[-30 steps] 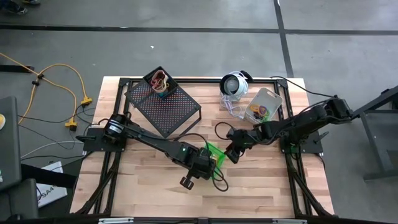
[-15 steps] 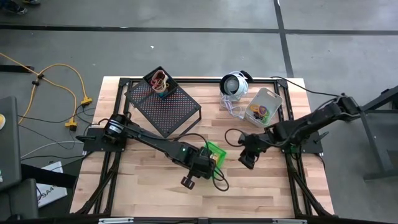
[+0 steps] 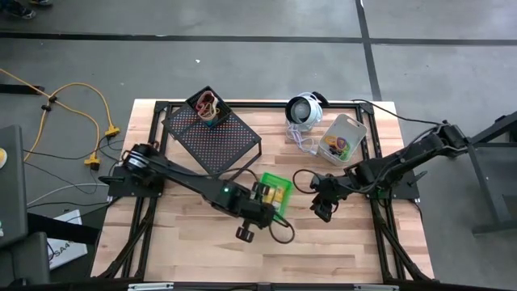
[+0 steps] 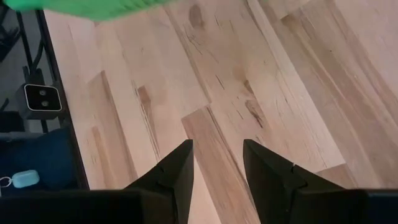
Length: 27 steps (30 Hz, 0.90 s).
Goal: Pick & Place Office Desk Supplies
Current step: Put the green bin on the shelf
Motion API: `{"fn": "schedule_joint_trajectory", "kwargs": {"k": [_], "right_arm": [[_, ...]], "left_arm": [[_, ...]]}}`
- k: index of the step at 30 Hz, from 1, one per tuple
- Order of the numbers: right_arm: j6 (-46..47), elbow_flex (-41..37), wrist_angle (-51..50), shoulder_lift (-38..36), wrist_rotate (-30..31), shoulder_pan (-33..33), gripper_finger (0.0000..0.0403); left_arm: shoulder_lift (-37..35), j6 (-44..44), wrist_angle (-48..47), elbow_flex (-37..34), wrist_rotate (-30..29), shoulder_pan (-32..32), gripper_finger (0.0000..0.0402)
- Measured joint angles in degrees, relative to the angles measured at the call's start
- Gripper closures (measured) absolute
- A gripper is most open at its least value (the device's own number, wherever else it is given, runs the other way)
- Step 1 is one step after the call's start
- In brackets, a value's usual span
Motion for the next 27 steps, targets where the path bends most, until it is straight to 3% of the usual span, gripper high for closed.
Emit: {"fn": "schedule_joint_trajectory", "kwargs": {"k": [6,16,27], "right_arm": [[0.0,0.0,0.02,0.0,-0.02,0.01,0.0275],[-0.02,0.0,1.11,0.0,-0.02,0.01,0.0275],[-0.02,0.0,6.71,0.0,-0.04,0.01,0.0275]], "left_arm": [[-2.51,-4.3,-3.31,0.02,-1.56,0.0,0.0401],[-2.66,-3.57,-3.42,0.02,-2.95,-2.56,0.0401],[-2.66,-5.8,-3.64,0.99,-10.21,-6.51,0.0401]]}}
